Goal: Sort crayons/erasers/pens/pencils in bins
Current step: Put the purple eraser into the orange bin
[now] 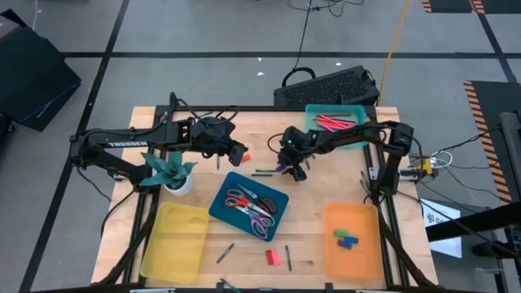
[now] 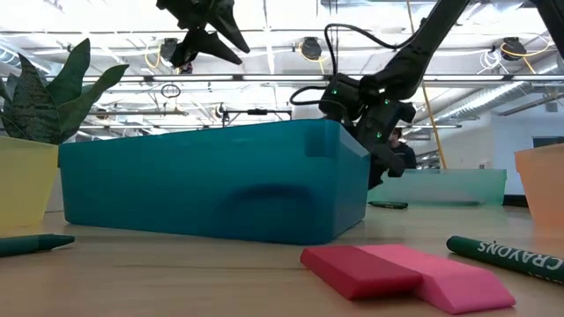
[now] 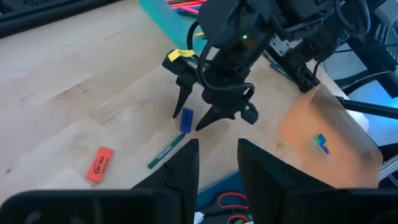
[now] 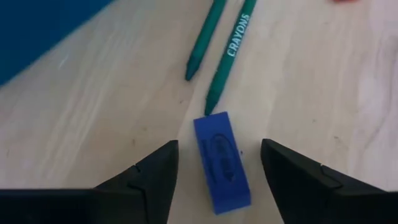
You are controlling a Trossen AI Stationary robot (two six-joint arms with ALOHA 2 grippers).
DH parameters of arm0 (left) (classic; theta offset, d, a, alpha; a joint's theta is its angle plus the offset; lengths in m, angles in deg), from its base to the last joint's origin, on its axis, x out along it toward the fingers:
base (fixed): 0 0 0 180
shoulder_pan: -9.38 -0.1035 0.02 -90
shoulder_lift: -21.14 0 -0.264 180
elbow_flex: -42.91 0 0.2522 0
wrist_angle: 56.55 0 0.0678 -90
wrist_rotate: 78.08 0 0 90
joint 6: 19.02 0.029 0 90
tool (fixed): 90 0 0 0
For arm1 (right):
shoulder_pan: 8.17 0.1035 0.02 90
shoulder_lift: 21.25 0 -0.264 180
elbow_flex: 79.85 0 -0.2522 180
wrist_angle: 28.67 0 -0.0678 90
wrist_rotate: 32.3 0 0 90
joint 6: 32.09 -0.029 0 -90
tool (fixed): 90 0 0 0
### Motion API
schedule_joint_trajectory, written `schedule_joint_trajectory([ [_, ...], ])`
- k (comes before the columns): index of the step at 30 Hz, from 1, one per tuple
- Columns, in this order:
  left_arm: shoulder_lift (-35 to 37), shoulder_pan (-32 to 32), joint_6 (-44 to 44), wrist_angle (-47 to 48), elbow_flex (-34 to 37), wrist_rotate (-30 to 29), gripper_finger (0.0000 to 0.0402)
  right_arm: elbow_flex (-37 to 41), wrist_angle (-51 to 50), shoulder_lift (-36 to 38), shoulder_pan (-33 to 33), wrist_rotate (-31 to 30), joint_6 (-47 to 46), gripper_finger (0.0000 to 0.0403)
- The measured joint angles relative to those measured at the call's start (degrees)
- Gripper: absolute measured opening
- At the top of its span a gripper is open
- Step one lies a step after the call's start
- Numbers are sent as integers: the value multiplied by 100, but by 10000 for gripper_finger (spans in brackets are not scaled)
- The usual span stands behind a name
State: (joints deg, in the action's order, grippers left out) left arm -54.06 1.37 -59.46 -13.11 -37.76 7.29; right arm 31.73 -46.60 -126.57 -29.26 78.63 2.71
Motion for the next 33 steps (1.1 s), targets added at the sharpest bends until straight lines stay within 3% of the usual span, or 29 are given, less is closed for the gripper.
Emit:
schedule_joint_trajectory([
  [16,0,0,-75,0,-2,0,113,-10,-358,-63,-17,-282,647,77],
  [26,0,7,-77,2,-2,4,113,-4,-388,25,152,-527,579,73],
  [33,0,7,8,4,-2,6,113,38,-597,601,508,-964,423,74],
])
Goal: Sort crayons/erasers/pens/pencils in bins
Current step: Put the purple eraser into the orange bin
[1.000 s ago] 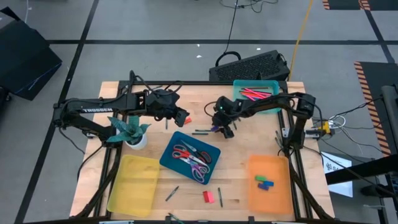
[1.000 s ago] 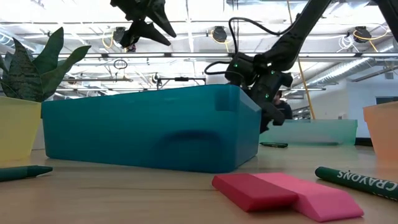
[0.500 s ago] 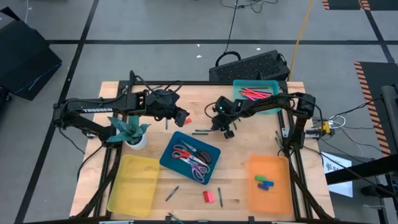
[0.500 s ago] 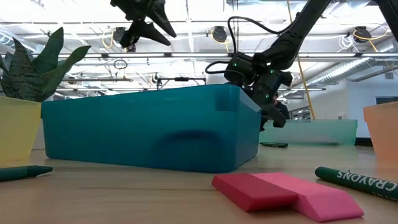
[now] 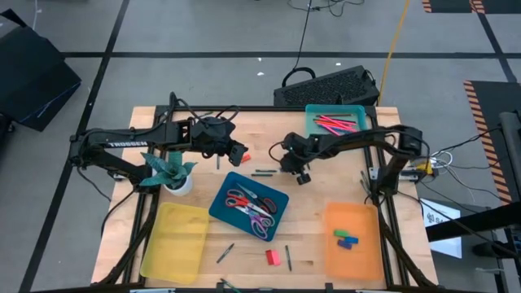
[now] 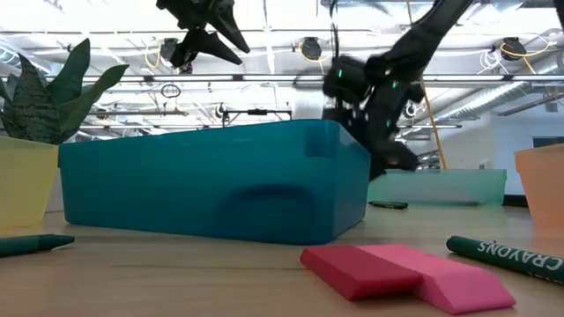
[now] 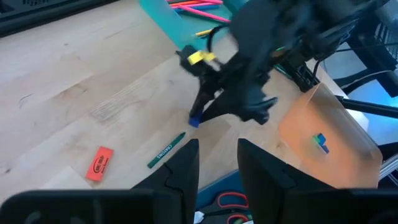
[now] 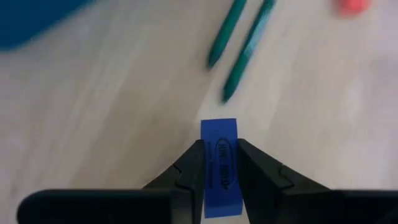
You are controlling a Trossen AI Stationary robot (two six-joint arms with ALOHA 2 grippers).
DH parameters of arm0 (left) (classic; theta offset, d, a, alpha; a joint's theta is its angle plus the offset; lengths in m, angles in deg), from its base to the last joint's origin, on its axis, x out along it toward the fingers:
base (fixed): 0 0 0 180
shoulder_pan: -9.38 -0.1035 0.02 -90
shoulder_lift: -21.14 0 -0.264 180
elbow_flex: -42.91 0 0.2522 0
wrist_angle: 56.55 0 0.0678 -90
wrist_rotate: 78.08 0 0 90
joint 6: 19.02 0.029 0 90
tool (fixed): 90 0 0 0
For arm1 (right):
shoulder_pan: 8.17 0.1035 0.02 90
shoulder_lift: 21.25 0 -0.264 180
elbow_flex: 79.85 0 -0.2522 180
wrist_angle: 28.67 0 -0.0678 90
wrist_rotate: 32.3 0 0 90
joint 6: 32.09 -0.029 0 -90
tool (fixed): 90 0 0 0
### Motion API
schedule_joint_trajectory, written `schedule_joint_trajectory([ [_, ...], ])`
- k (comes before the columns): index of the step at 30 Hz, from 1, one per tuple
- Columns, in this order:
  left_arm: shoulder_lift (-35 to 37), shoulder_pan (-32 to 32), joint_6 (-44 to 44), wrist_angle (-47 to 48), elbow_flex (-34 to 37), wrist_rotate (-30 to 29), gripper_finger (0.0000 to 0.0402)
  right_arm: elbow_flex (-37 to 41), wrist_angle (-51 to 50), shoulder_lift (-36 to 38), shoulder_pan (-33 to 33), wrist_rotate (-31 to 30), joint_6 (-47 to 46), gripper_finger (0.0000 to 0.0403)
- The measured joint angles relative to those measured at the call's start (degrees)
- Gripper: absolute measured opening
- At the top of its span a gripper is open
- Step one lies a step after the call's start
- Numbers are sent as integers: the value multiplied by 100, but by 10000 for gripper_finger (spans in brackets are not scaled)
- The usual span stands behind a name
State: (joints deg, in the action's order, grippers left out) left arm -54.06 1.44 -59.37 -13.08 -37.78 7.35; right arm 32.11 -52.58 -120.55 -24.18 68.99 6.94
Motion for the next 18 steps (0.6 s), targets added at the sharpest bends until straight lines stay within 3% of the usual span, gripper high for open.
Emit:
schedule_joint_trajectory([
  [8,0,0,192,1,0,4,113,-10,-378,1310,654,-266,-889,74],
  [18,0,-3,685,1,0,-31,113,-26,-1479,2854,2472,-675,-2096,75],
])
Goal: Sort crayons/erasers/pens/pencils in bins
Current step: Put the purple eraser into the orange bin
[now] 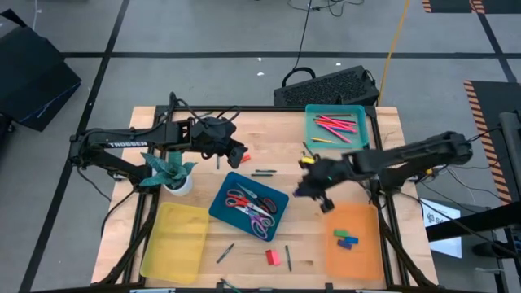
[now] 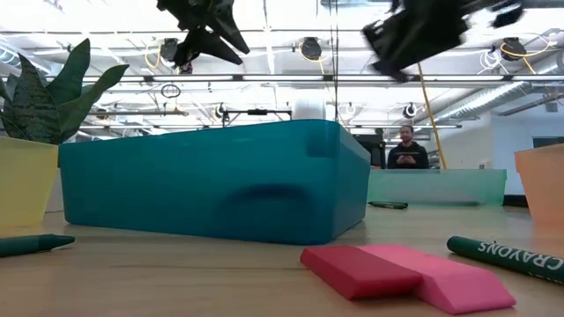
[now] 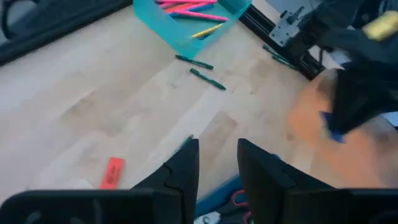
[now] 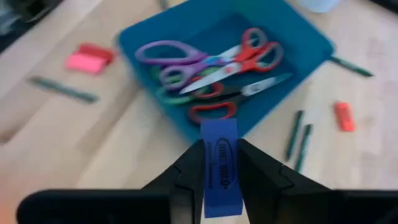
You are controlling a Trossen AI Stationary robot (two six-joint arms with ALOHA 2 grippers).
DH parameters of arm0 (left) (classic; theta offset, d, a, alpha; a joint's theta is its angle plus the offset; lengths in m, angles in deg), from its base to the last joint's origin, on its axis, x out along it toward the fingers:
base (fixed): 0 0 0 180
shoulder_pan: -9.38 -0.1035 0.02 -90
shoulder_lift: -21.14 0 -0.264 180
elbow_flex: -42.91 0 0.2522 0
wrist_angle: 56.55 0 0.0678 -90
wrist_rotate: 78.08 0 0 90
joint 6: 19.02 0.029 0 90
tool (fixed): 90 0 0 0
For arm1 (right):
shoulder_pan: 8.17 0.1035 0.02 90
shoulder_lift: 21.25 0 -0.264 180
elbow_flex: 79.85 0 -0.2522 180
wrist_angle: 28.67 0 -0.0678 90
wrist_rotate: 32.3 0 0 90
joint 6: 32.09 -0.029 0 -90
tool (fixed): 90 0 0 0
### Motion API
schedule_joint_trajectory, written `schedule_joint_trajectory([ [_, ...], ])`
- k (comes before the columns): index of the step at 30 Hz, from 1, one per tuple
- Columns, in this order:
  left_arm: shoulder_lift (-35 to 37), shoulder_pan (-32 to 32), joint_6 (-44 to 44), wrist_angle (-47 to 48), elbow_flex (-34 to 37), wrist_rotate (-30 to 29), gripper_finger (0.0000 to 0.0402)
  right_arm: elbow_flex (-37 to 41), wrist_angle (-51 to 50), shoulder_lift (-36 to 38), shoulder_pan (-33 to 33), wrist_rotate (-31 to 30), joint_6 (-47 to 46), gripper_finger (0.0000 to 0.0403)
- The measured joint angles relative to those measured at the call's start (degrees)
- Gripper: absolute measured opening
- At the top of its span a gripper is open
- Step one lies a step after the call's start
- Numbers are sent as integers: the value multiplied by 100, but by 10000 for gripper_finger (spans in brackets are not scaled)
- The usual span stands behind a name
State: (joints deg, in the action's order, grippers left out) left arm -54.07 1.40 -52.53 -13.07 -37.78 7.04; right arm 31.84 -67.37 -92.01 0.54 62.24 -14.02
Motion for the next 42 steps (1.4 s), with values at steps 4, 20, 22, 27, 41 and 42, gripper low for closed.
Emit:
schedule_joint_trajectory([
  [4,0,-60,46,1,0,-371,113,-2,-637,337,920,-495,-580,75],
  [20,-1,-637,307,281,0,-515,113,40,-2694,22,3358,-240,-3550,75],
  [22,-1,-671,297,381,0,-515,113,148,-2691,-78,3528,-127,-3748,75],
  [27,-1,-685,313,442,0,-507,113,597,-2573,-256,3826,-15,-4112,75],
  [41,-2,-690,13,501,0,-243,113,1515,-1956,-822,3775,197,-4041,75],
  [42,-2,-690,-20,518,0,-251,113,1528,-1923,-870,3777,197,-3983,76],
])
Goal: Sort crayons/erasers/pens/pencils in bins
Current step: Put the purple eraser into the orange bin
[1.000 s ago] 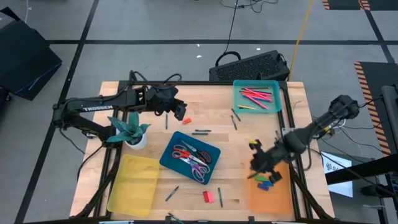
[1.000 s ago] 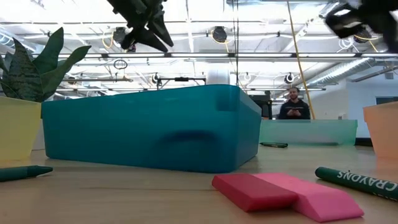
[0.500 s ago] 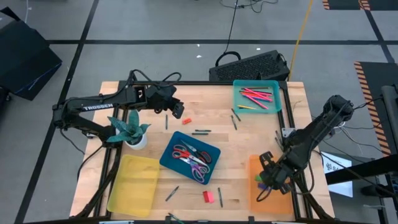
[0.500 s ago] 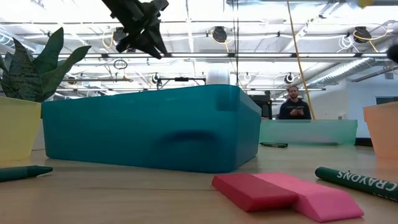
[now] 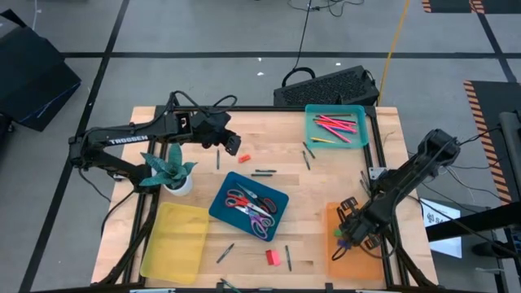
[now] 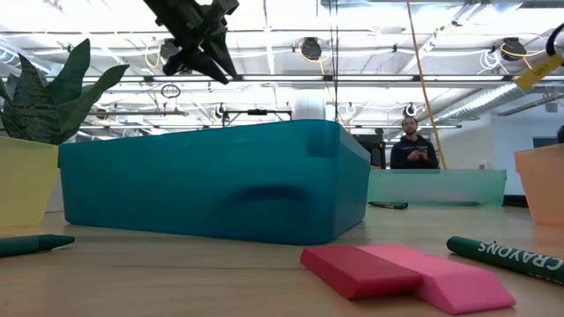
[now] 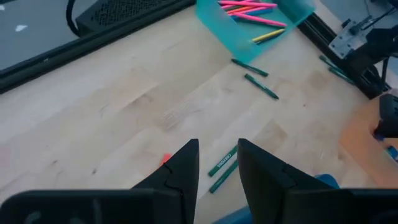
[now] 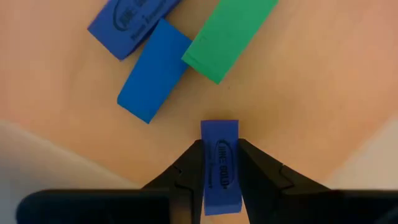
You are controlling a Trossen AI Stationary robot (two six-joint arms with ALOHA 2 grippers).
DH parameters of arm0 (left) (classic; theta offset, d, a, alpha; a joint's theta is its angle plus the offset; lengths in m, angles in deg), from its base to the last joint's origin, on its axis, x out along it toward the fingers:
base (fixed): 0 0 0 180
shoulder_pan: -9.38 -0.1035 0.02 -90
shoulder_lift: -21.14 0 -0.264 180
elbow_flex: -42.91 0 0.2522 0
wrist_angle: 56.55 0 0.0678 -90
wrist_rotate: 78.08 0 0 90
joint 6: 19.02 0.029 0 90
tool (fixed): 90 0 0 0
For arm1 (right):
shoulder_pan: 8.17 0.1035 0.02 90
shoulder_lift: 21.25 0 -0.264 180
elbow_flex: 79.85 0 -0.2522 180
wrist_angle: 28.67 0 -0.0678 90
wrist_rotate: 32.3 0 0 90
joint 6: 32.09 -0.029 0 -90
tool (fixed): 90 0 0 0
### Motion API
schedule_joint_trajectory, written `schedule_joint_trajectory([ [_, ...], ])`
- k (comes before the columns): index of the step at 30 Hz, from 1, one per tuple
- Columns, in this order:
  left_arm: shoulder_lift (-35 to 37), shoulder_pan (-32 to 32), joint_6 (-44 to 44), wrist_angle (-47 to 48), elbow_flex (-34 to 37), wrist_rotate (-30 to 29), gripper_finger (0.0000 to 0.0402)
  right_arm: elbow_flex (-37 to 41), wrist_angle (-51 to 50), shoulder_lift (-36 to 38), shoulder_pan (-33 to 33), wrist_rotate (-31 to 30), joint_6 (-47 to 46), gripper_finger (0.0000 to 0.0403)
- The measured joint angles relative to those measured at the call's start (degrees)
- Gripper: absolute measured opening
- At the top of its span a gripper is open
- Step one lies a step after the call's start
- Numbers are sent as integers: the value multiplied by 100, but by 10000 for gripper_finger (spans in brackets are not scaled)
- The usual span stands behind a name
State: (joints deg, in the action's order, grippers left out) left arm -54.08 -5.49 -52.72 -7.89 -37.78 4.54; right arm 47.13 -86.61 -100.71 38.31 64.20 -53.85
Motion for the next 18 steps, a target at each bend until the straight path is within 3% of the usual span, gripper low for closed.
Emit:
schedule_joint_trajectory([
  [11,0,35,-187,538,0,0,113,194,206,-214,0,-96,14,78],
  [18,1,170,-151,611,0,0,113,160,406,-179,-1,-187,-25,124],
])
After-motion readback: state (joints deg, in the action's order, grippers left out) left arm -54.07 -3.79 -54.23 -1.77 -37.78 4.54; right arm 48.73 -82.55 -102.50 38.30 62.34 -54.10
